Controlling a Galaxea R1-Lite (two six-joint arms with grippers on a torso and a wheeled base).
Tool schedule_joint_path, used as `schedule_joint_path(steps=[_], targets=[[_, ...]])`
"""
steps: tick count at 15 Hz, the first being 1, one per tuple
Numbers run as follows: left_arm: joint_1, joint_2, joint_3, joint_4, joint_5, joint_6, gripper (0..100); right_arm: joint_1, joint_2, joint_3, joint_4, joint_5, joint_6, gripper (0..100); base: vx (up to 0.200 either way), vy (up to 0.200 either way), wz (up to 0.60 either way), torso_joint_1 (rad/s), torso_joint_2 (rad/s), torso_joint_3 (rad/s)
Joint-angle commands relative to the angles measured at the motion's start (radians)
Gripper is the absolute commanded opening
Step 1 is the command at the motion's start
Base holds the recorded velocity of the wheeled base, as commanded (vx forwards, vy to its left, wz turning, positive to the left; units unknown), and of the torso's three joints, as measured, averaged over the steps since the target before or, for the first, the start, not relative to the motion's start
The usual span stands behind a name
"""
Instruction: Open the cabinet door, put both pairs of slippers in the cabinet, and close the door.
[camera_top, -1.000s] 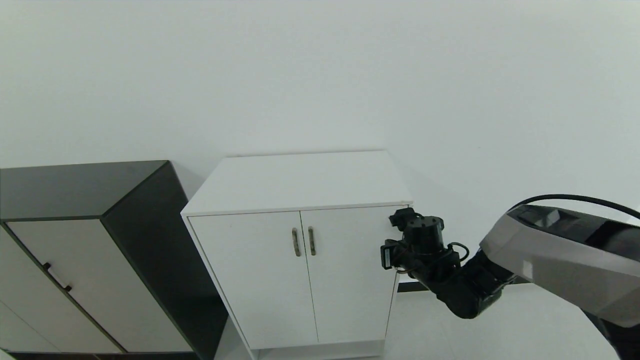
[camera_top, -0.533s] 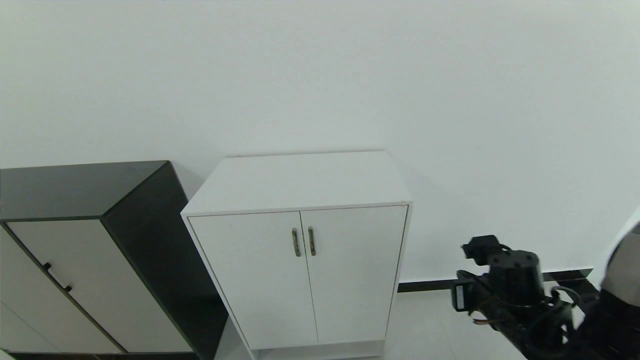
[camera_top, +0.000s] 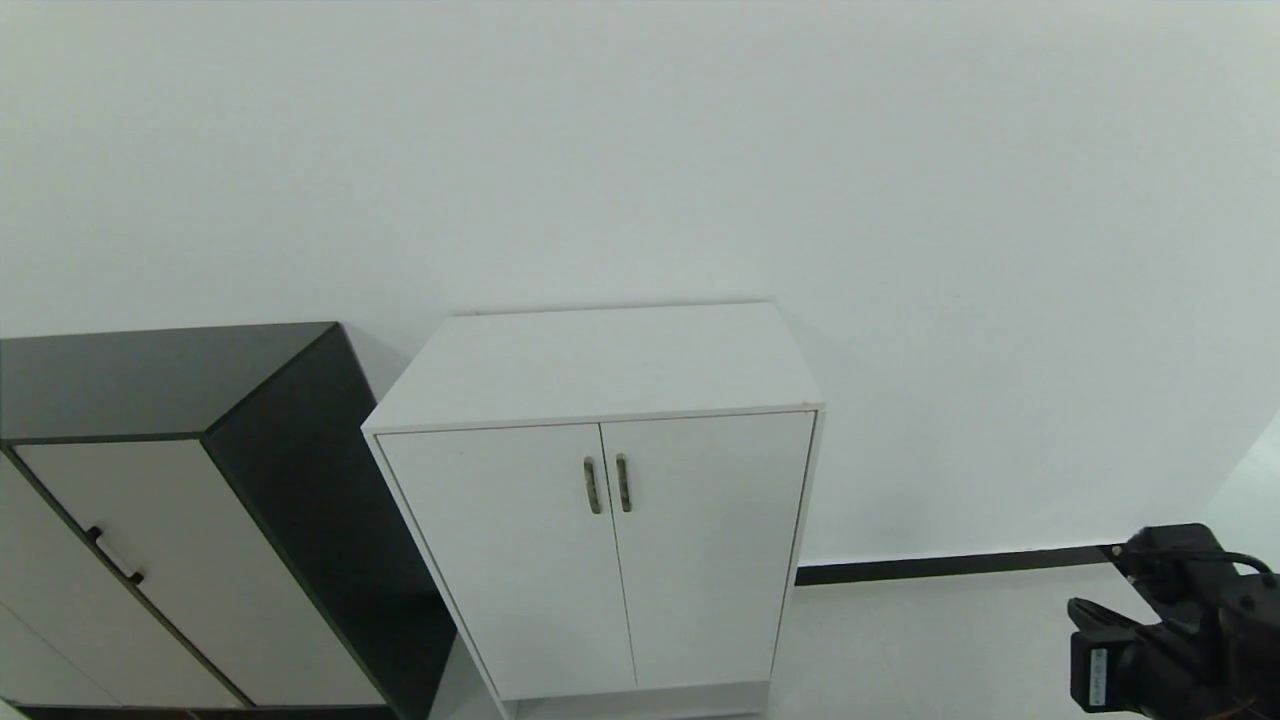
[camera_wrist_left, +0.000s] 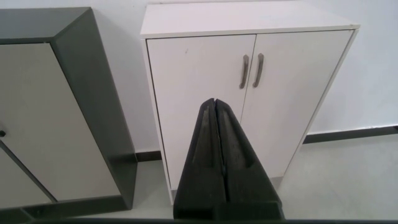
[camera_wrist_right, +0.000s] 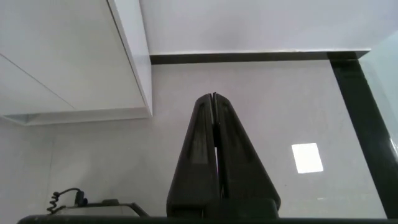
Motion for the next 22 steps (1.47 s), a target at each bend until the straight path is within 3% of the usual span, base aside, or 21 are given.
schedule_joint_path(steps=[1, 5, 7, 10, 12, 17, 18, 20, 22], targets=[[0.0, 0.001, 0.0, 0.0, 0.001, -0.001, 0, -0.004, -0.234, 0.013, 0.156, 0.006, 0.0, 0, 0.0, 0.0, 0.0, 0.0, 0.0, 0.0], [0.0, 0.001, 0.0, 0.0, 0.001, 0.001, 0, -0.004, -0.521, 0.013, 0.489, 0.055, 0.014, 0, 0.0, 0.0, 0.0, 0.0, 0.0, 0.0], [0.0, 0.001, 0.0, 0.0, -0.001, -0.001, 0, 0.0, -0.742, 0.013, 0.699, 0.153, 0.023, 0, 0.0, 0.0, 0.0, 0.0, 0.0, 0.0], [0.0, 0.001, 0.0, 0.0, -0.001, -0.001, 0, 0.001, -1.018, 0.011, 0.897, 0.309, -0.023, 0, 0.0, 0.0, 0.0, 0.0, 0.0, 0.0], [0.0, 0.001, 0.0, 0.0, 0.001, 0.001, 0, 0.0, -1.133, 0.008, 1.024, 0.349, -0.061, 0, 0.0, 0.0, 0.0, 0.0, 0.0, 0.0], [0.0, 0.001, 0.0, 0.0, -0.001, 0.001, 0, -0.014, -1.197, -0.004, 1.045, 0.426, -0.083, 0, 0.0, 0.0, 0.0, 0.0, 0.0, 0.0], [0.0, 0.001, 0.0, 0.0, 0.001, -0.001, 0, -0.056, -1.222, -0.001, 1.049, 0.48, -0.167, 0, 0.0, 0.0, 0.0, 0.0, 0.0, 0.0], [0.0, 0.001, 0.0, 0.0, 0.001, 0.001, 0, -0.08, -1.257, 0.001, 1.052, 0.527, -0.201, 0, 0.0, 0.0, 0.0, 0.0, 0.0, 0.0], [0.0, 0.001, 0.0, 0.0, 0.001, 0.001, 0, -0.168, -1.268, 0.001, 1.05, 0.509, -0.15, 0, 0.0, 0.0, 0.0, 0.0, 0.0, 0.0]])
